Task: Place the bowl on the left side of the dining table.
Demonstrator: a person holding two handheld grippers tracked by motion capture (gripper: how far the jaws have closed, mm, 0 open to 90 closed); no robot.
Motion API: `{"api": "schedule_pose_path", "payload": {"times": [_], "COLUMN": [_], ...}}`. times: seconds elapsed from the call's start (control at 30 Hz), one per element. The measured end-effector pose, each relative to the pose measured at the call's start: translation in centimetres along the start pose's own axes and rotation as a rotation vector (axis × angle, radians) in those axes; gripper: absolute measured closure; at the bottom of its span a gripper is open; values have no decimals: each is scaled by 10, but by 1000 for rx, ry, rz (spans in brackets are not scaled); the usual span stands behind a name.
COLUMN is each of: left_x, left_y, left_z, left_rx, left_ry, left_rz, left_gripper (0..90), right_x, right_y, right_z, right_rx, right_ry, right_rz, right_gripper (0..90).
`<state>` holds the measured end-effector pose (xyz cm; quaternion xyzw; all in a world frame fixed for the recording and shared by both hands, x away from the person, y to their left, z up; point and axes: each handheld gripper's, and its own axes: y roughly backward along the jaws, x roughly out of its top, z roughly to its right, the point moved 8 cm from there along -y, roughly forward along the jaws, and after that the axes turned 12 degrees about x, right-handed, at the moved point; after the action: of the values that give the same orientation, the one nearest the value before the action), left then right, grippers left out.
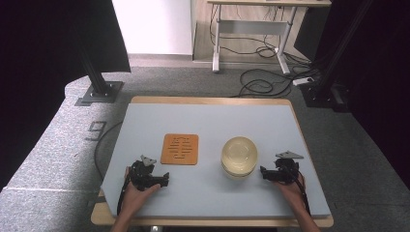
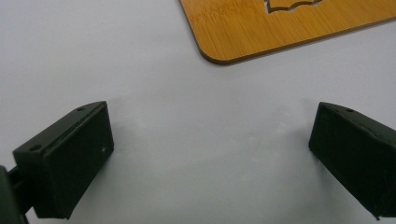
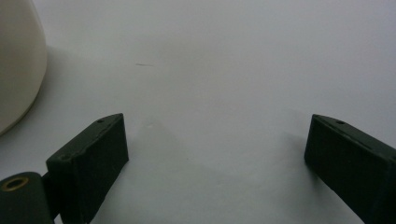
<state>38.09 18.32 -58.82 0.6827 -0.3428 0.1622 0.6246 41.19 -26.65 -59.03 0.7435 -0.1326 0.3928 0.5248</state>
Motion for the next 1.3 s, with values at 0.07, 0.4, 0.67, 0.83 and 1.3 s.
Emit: {"api": "schedule_pose_path", "payload": {"times": [0.07,0.4,0.67,0.83,1.3], "left_x": [0,0,-1,0,2], "left_y": [0,0,1,0,-1], "left_z": [0,0,0,0,0], "left_rx": [1,0,2,0,-15], "left_ry": [0,2,1,2,-17], "left_rz": [1,4,10,1,-4], "left_gripper": [0,0,3,0,0], "right_x": [0,0,4,8,26], "right_y": [0,0,2,8,42], "right_z": [0,0,1,2,-9], "right_rx": [0,-1,10,19,52], "right_ry": [-1,-4,-7,-16,-3], "right_rz": [-1,-10,-25,12,111], "right_gripper": [55,58,123,131,151]}}
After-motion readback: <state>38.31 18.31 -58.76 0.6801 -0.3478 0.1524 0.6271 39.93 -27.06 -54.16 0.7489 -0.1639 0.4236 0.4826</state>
